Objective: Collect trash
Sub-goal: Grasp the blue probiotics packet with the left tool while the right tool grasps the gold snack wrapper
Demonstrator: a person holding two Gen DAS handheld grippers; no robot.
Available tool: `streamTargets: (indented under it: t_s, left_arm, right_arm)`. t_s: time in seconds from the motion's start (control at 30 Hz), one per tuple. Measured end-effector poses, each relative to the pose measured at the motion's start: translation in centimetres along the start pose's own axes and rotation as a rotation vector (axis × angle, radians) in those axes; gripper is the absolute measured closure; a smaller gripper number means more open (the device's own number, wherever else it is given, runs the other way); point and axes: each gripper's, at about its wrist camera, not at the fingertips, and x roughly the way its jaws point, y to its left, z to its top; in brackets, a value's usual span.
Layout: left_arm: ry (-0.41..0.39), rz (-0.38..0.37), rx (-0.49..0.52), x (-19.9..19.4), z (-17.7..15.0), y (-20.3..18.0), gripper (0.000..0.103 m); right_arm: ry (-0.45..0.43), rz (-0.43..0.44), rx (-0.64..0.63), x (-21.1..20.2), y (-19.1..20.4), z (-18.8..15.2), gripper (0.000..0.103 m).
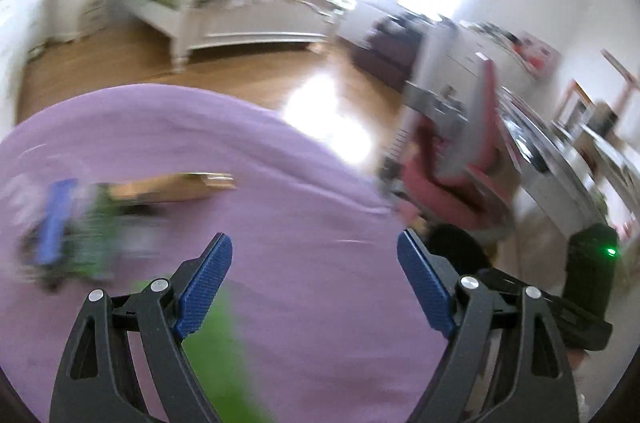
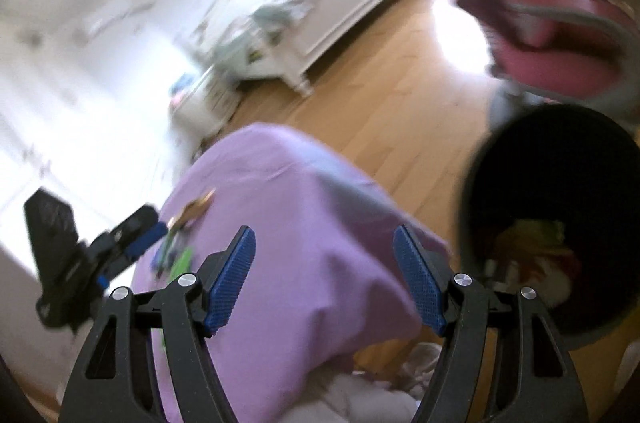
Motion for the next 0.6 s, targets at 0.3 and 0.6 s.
streamTargets:
  t_s: [0.3, 0.6]
  left_arm:
    - [0.034, 0.188, -0.102, -1.9, 0.7, 12.8, 0.032]
    - [0.127, 0.23, -0.017, 0.9, 2.4, 16.8, 0.044]
  right_arm:
    - [0.141, 0.078, -0.412, 7.6, 13.2, 0.3, 0.032]
    - [0.218, 0.039, -0.789, 17.1, 22.3, 1.5, 0.032]
